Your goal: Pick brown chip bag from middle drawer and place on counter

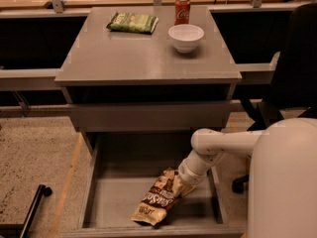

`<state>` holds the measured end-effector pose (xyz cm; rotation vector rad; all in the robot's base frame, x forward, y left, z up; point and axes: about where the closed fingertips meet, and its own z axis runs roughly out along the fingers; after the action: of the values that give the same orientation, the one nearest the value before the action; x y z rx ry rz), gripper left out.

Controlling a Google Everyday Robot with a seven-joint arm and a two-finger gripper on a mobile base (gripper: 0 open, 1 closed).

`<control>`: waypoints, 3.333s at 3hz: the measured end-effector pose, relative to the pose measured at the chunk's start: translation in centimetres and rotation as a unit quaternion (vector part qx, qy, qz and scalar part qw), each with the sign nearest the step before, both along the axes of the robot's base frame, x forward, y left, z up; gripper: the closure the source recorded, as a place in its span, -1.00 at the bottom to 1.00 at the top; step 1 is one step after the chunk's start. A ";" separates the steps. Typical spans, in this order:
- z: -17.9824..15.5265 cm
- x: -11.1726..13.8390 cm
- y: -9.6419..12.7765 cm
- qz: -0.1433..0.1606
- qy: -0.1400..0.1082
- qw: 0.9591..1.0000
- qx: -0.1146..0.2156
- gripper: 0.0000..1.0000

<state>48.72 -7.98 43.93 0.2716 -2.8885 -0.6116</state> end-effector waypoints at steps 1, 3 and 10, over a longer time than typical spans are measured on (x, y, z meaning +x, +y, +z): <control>3.2 0.1 0.6 0.004 -0.032 0.999 0.034 1.00; 17.5 -0.3 0.7 0.071 -0.189 0.972 0.121 1.00; 53.8 0.7 -4.8 0.230 -0.501 0.829 0.091 1.00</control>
Offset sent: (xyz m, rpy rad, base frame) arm 0.0057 0.0086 0.2038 0.2993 -0.4459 0.1468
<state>49.44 -12.79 97.70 1.7302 -3.4100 -0.8134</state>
